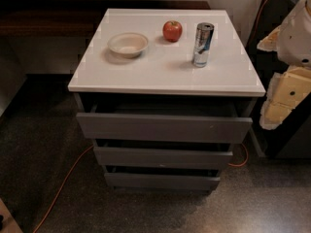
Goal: Place redbull can into middle drawer
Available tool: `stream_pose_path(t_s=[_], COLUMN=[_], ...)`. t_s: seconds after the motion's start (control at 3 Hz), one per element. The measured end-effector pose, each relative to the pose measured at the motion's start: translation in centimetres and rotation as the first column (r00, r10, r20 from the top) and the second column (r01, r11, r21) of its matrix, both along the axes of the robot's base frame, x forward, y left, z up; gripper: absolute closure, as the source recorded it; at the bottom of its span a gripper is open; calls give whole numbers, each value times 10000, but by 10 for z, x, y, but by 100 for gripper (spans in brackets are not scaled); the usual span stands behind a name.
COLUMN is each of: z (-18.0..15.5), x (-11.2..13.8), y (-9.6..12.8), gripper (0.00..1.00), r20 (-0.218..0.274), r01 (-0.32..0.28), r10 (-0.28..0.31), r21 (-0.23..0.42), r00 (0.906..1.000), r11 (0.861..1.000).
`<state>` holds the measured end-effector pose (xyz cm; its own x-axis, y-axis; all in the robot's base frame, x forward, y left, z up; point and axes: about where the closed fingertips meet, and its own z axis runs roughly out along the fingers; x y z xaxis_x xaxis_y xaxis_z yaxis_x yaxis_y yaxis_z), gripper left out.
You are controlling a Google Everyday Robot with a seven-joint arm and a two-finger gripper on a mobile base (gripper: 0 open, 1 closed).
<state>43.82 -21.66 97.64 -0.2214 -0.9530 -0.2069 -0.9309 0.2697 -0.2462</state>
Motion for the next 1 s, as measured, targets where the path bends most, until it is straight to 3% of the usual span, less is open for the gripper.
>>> stream_pose_path(t_s=[1.0], z=[-19], x=[0], y=[6], gripper=[0], r20=[-371], r01=[-108], r10=[128], r21=[524], r00=[9992], r11=[9986])
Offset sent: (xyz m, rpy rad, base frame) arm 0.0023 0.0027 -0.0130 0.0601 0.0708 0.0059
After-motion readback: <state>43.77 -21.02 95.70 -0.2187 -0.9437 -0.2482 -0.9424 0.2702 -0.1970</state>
